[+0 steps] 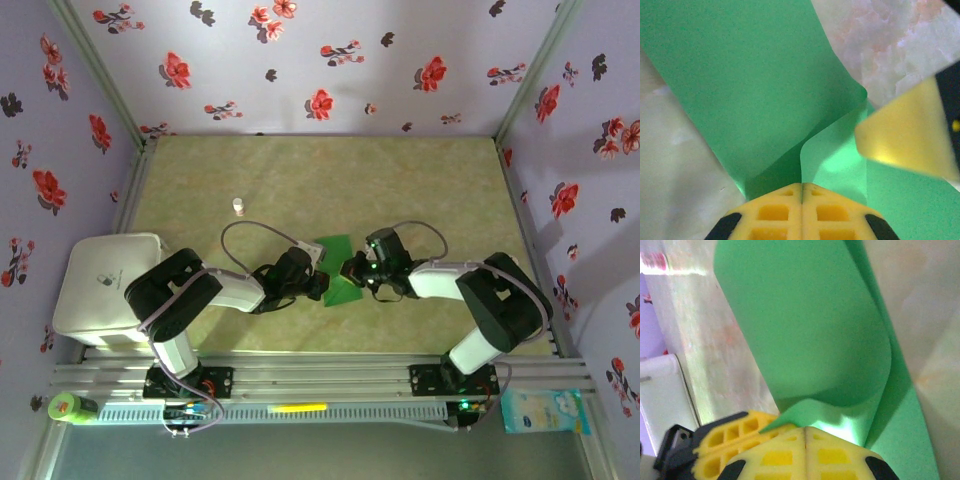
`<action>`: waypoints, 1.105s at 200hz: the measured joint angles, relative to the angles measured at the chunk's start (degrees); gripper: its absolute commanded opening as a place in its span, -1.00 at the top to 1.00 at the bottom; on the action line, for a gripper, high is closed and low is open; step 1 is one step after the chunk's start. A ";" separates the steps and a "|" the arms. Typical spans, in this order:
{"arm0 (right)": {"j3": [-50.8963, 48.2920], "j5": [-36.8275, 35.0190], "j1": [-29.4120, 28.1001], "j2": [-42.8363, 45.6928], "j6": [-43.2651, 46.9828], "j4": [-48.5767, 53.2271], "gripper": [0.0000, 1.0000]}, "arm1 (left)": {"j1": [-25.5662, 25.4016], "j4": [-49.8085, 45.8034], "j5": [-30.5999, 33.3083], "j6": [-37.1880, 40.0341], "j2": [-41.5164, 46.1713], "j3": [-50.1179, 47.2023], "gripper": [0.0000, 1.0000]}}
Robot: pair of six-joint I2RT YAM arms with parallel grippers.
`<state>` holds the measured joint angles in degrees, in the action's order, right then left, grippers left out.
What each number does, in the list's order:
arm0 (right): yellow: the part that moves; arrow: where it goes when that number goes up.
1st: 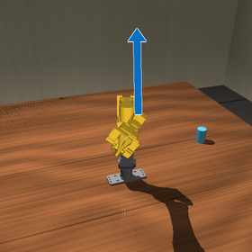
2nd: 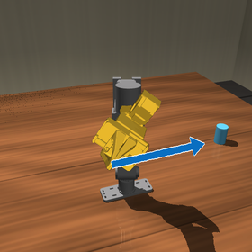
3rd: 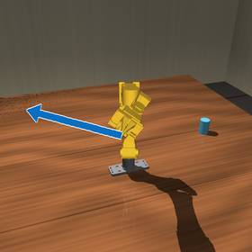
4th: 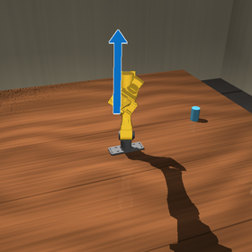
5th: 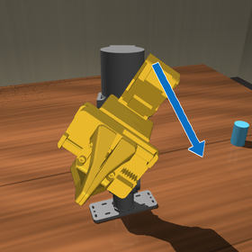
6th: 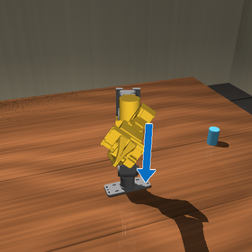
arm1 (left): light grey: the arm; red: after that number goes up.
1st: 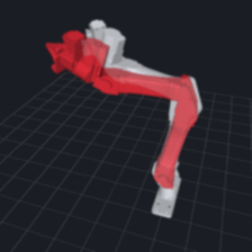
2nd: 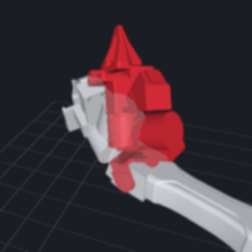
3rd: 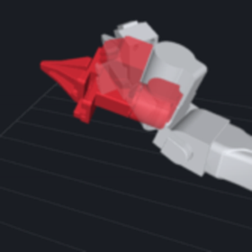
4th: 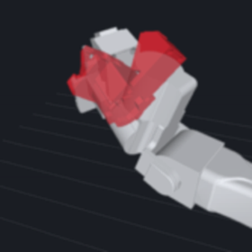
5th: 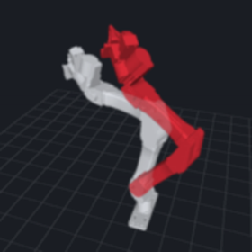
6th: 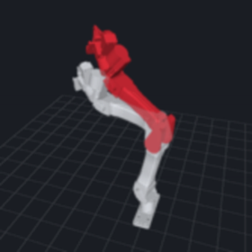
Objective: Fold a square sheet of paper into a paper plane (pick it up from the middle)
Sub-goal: Fold the triangle a second time at the center of the table.
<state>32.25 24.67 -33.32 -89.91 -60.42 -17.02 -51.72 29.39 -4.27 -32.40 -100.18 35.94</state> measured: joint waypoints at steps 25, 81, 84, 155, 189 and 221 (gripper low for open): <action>0.09 -0.09 1.22 -0.85 0.39 0.31 0.94 | 0.00 0.00 0.00 0.00 0.00 0.00 0.90; -0.09 -0.90 1.92 -3.28 0.28 0.35 0.92 | 0.00 -0.07 0.00 0.00 0.02 0.02 0.90; -0.09 -0.90 1.95 -3.21 0.24 0.39 0.92 | 0.00 -0.07 0.00 0.00 0.02 0.00 0.90; 4.07 -1.07 3.87 0.28 1.79 7.65 0.95 | 0.00 -0.15 0.00 0.04 0.02 0.02 0.90; 4.79 -1.09 4.26 -2.29 1.92 7.82 0.98 | 0.00 -0.15 0.00 0.04 0.02 0.02 0.90; 4.76 -2.16 4.26 -4.37 1.88 8.35 0.97 | 0.00 -0.22 0.00 0.04 0.02 0.07 0.90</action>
<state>37.01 22.50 -29.06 -94.28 -58.54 -8.67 -51.72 29.17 -4.27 -32.36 -100.16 36.01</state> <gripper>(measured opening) 0.046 0.049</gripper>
